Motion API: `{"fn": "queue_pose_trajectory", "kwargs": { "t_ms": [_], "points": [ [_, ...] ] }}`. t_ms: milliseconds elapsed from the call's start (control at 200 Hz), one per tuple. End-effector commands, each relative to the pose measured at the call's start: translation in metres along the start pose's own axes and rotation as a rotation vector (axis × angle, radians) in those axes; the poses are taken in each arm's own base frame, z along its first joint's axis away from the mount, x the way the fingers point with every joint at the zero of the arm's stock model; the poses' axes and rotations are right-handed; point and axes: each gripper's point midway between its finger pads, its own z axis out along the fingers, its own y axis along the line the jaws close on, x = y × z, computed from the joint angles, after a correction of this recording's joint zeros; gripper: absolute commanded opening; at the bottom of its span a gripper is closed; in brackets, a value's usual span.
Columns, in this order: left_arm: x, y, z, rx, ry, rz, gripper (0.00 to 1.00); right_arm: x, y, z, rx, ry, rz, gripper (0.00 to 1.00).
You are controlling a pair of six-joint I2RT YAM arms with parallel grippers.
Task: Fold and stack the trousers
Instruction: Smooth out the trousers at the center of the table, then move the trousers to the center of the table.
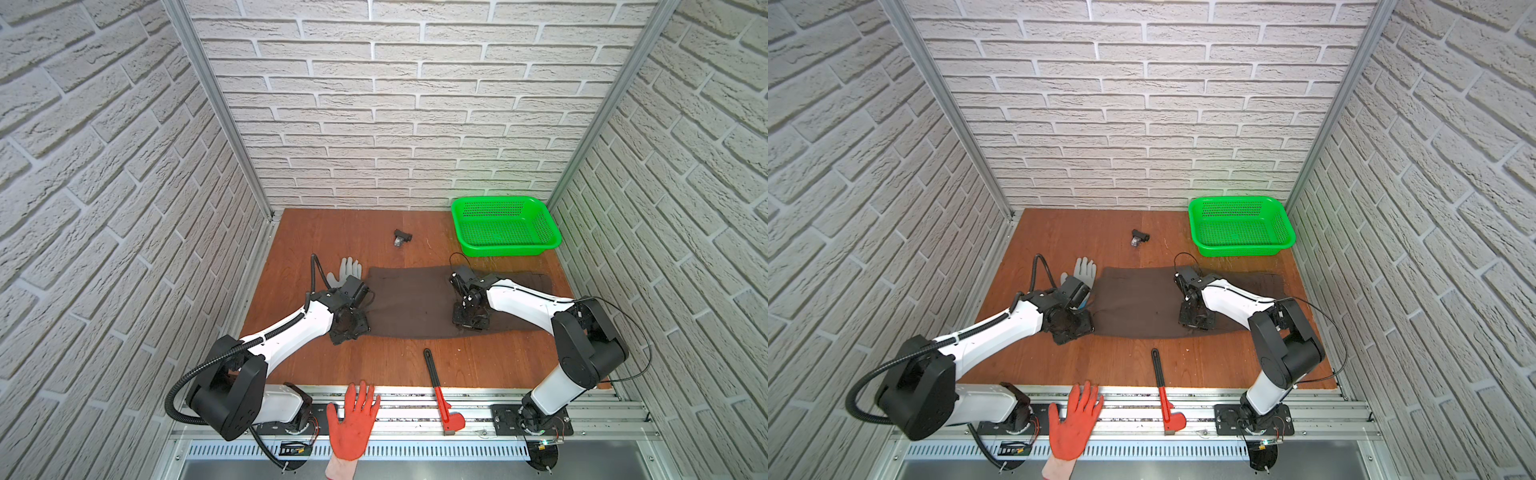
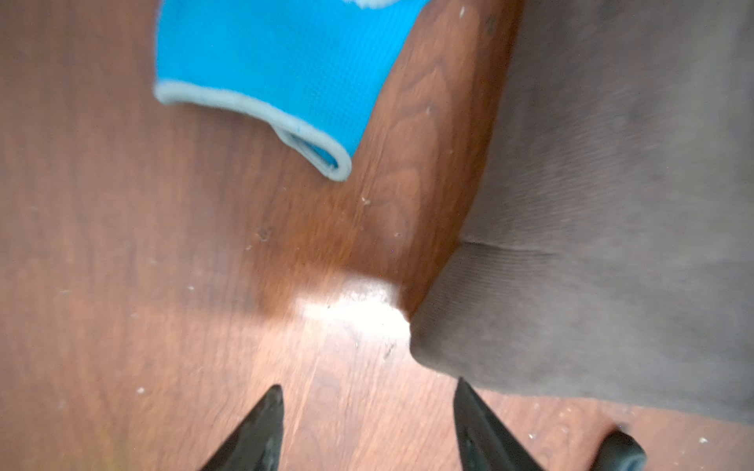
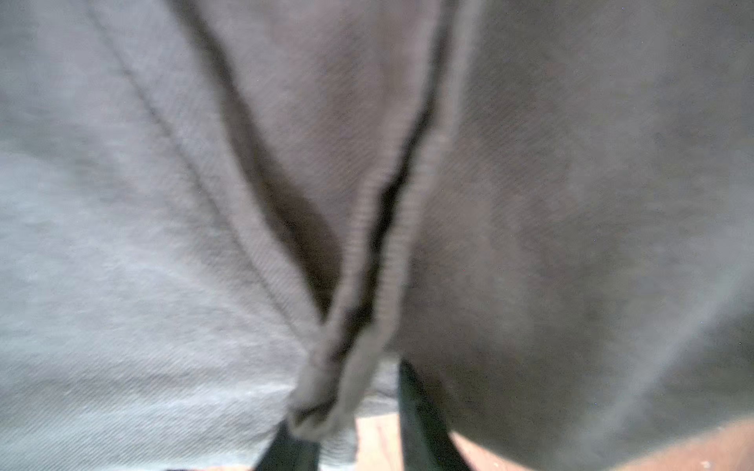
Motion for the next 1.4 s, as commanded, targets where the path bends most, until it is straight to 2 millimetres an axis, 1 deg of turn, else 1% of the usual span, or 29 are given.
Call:
{"fn": "queue_pose_trajectory", "kwargs": {
  "t_ms": [0,65,135,260,385,405,480,575,645,790,905,1040,1130,1175,1205,1245,1330,1400],
  "points": [
    [-0.032,-0.007,-0.033,0.036,-0.101,0.026,0.7,-0.006,-0.012,-0.026,0.031,-0.058,-0.026,0.42],
    [-0.047,-0.02,-0.039,0.089,-0.117,0.047,0.73,-0.011,-0.01,-0.038,0.018,-0.089,-0.034,0.45],
    [-0.059,-0.037,-0.038,0.137,-0.114,0.078,0.74,-0.017,-0.008,-0.049,0.007,-0.117,-0.036,0.45],
    [-0.072,-0.07,-0.02,0.249,-0.06,0.116,0.77,-0.028,-0.006,-0.067,-0.019,-0.158,-0.024,0.45],
    [-0.083,-0.076,0.005,0.262,-0.015,0.131,0.81,-0.04,-0.006,-0.081,-0.054,-0.197,-0.003,0.44],
    [-0.084,-0.076,0.009,0.26,-0.01,0.133,0.85,-0.042,-0.006,-0.083,-0.06,-0.201,0.001,0.45],
    [-0.088,-0.073,0.021,0.249,0.015,0.142,0.86,-0.047,-0.007,-0.089,-0.073,-0.217,0.009,0.45],
    [-0.089,-0.07,0.038,0.255,0.055,0.139,0.86,-0.051,-0.01,-0.091,-0.079,-0.222,0.019,0.44],
    [-0.086,-0.074,0.048,0.285,0.088,0.144,0.86,-0.054,-0.013,-0.089,-0.084,-0.22,0.031,0.44],
    [-0.084,-0.087,0.064,0.375,0.144,0.128,0.8,-0.056,-0.017,-0.082,-0.086,-0.209,0.051,0.43],
    [-0.085,-0.094,0.072,0.452,0.181,0.094,0.75,-0.058,-0.021,-0.078,-0.08,-0.205,0.064,0.43],
    [-0.076,-0.097,0.078,0.489,0.231,0.085,0.71,-0.061,-0.029,-0.077,-0.073,-0.205,0.083,0.43],
    [-0.068,-0.097,0.079,0.512,0.256,0.079,0.64,-0.062,-0.034,-0.075,-0.077,-0.204,0.1,0.43],
    [-0.064,-0.097,0.078,0.526,0.264,0.077,0.58,-0.063,-0.037,-0.074,-0.083,-0.2,0.11,0.42],
    [-0.062,-0.097,0.077,0.534,0.269,0.076,0.52,-0.065,-0.039,-0.073,-0.085,-0.199,0.116,0.43],
    [-0.059,-0.096,0.076,0.539,0.271,0.077,0.41,-0.067,-0.041,-0.073,-0.088,-0.202,0.123,0.42],
    [-0.056,-0.093,0.073,0.54,0.266,0.083,0.16,-0.073,-0.044,-0.071,-0.098,-0.205,0.139,0.42],
    [-0.057,-0.092,0.067,0.535,0.247,0.095,0.01,-0.078,-0.044,-0.068,-0.114,-0.2,0.154,0.42]
  ]
}}
